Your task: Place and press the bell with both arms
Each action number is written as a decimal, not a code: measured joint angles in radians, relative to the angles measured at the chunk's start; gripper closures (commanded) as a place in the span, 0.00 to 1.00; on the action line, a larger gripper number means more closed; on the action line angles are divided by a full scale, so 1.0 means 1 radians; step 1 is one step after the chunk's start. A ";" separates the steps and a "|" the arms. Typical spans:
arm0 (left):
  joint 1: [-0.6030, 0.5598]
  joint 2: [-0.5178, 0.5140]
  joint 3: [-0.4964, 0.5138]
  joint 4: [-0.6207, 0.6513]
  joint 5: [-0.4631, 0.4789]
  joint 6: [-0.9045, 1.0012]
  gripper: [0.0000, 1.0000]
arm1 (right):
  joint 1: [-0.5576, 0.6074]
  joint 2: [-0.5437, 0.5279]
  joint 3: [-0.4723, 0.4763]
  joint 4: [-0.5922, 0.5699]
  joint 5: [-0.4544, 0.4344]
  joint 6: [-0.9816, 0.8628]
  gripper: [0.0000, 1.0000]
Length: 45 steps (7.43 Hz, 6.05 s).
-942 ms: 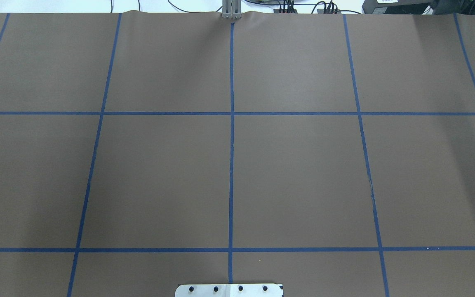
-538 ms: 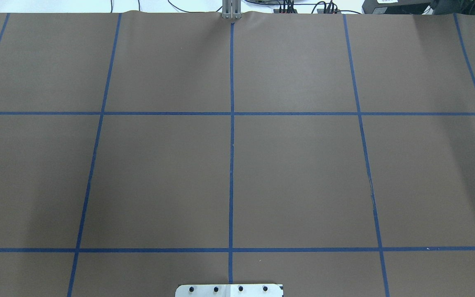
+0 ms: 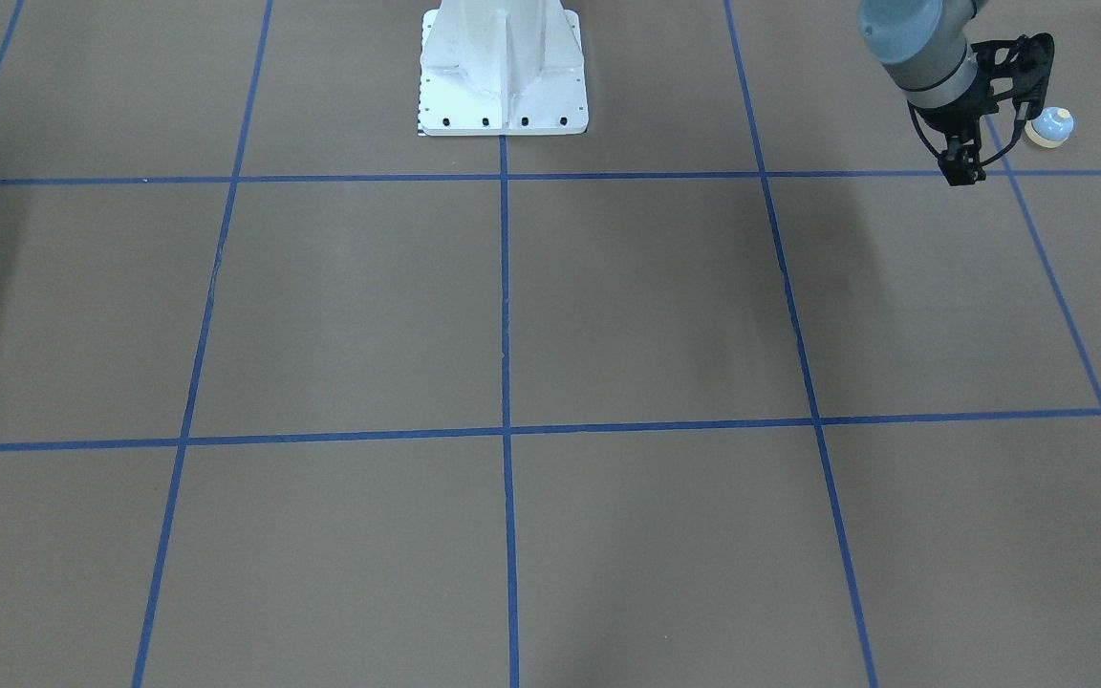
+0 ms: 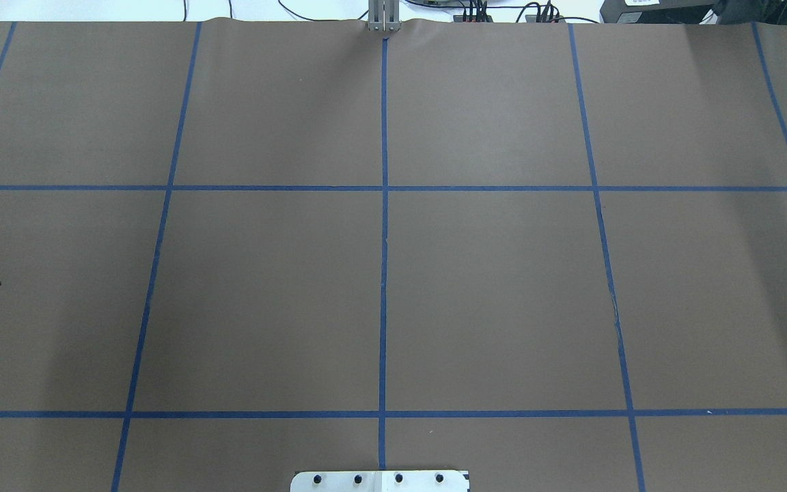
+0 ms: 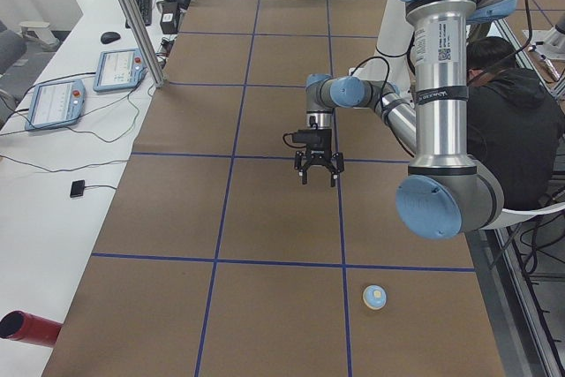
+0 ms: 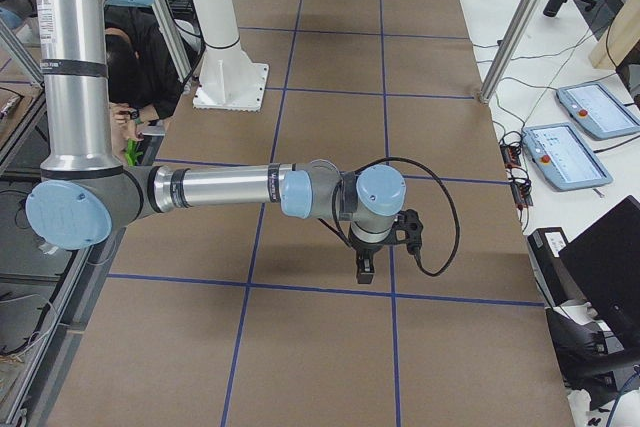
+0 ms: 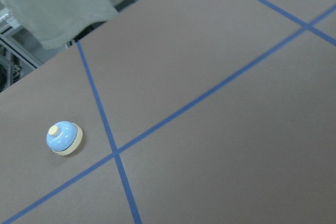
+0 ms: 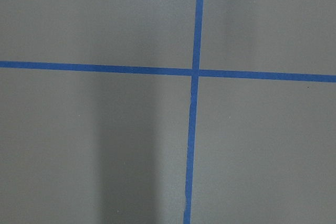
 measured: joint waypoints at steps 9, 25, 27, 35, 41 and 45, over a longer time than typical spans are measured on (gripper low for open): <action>0.357 0.421 0.285 -0.525 0.072 -0.636 0.00 | 0.001 -0.014 0.070 -0.001 -0.004 0.000 0.00; 0.665 0.433 0.402 -0.575 0.008 -0.923 0.00 | 0.002 -0.017 0.074 -0.002 -0.005 -0.006 0.00; 0.677 0.434 0.458 -0.630 0.008 -0.923 0.00 | 0.005 -0.016 0.074 -0.002 -0.005 -0.007 0.00; 0.686 0.455 0.476 -0.648 -0.004 -0.933 1.00 | 0.015 -0.017 0.074 -0.006 -0.004 -0.009 0.00; 0.624 0.627 0.195 -0.473 -0.086 -0.709 1.00 | 0.014 -0.025 0.072 -0.010 -0.001 -0.009 0.00; 0.331 0.486 0.155 -0.397 0.007 -0.273 1.00 | 0.014 -0.035 0.067 -0.011 0.007 -0.007 0.00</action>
